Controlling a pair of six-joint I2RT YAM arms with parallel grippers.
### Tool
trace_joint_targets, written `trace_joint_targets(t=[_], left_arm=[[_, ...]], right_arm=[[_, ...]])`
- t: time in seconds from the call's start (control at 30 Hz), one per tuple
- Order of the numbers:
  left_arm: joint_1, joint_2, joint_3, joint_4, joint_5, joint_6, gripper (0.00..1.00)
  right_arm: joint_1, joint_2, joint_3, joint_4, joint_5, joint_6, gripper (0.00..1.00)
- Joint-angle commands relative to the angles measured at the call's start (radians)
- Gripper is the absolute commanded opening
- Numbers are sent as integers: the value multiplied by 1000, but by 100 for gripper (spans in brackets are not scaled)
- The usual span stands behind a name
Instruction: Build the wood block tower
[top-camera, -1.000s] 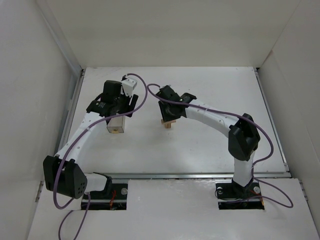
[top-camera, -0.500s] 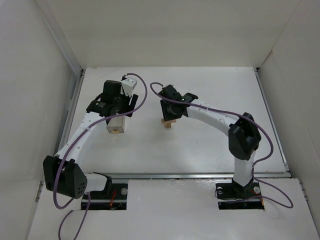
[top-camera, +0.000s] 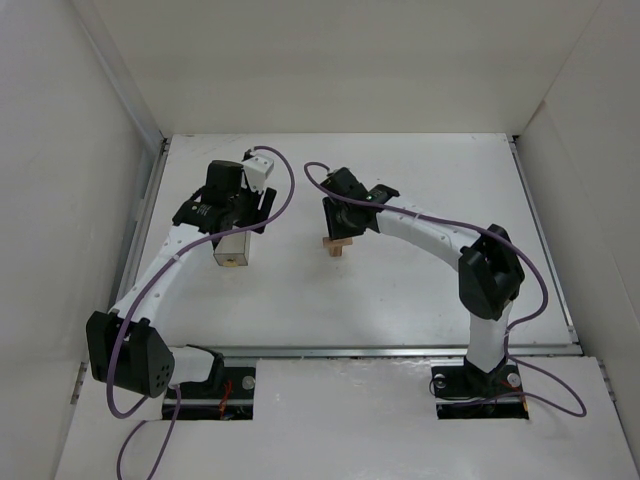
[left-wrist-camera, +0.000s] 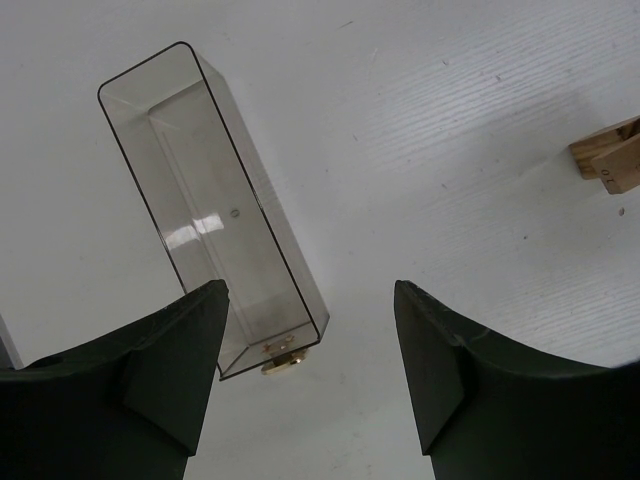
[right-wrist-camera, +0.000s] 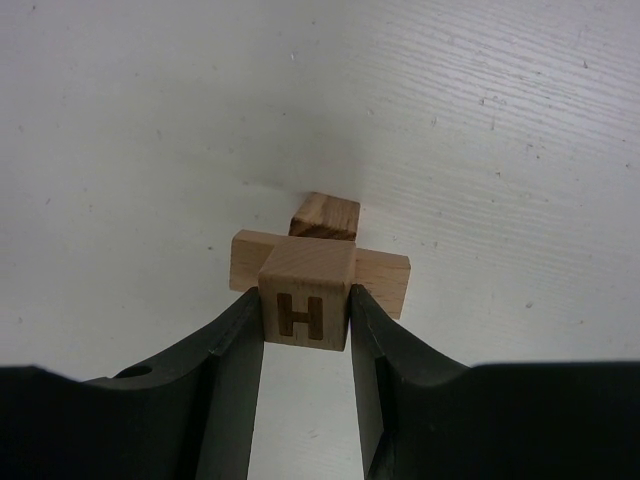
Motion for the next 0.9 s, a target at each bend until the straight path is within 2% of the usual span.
trace_joint_targets(t=[0.0,0.3,0.87], left_arm=[[4,-32,4,25,-9,-9,64],[4,-32,4,25,-9,-9,64],[4,-32,4,25,-9,-9,64]], right_arm=[[-3,-56,4,17,-16,30,0],[-3,-56,73,-97,12,87,0],[-13,-25,82,-79,-7,97,0]])
